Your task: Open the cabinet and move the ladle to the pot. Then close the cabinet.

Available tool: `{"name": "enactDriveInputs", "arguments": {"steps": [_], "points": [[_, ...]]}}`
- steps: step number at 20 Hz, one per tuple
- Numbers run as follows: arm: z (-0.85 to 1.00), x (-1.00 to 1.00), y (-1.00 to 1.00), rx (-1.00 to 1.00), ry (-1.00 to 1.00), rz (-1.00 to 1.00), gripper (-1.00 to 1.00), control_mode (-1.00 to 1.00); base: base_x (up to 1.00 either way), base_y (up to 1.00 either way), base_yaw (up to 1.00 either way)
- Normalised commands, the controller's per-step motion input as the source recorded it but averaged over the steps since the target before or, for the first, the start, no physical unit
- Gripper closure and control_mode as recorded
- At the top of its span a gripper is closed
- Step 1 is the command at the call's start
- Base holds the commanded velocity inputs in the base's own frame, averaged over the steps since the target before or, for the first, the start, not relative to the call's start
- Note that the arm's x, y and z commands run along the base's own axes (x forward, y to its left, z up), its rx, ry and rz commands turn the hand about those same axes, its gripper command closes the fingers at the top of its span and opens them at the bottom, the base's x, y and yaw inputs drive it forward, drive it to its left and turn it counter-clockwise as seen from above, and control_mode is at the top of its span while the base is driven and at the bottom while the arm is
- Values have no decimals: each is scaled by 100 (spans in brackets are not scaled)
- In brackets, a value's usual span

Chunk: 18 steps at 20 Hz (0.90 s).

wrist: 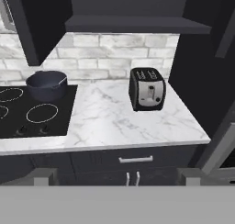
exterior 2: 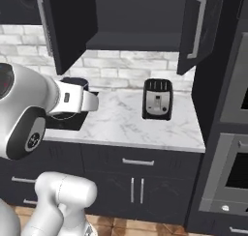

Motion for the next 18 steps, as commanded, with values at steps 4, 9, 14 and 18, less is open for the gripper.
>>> {"name": "enactDriveInputs", "arguments": {"steps": [4,9,14,18], "points": [[0,0,0,0,0,0,-100,100,55,-30,0],[0,0,0,0,0,0,-100,100,55,-18,0],[0,0,0,0,0,0,-100,100,49,-9,0],[0,0,0,0,0,0,-100,100,45,-17,0]]}}
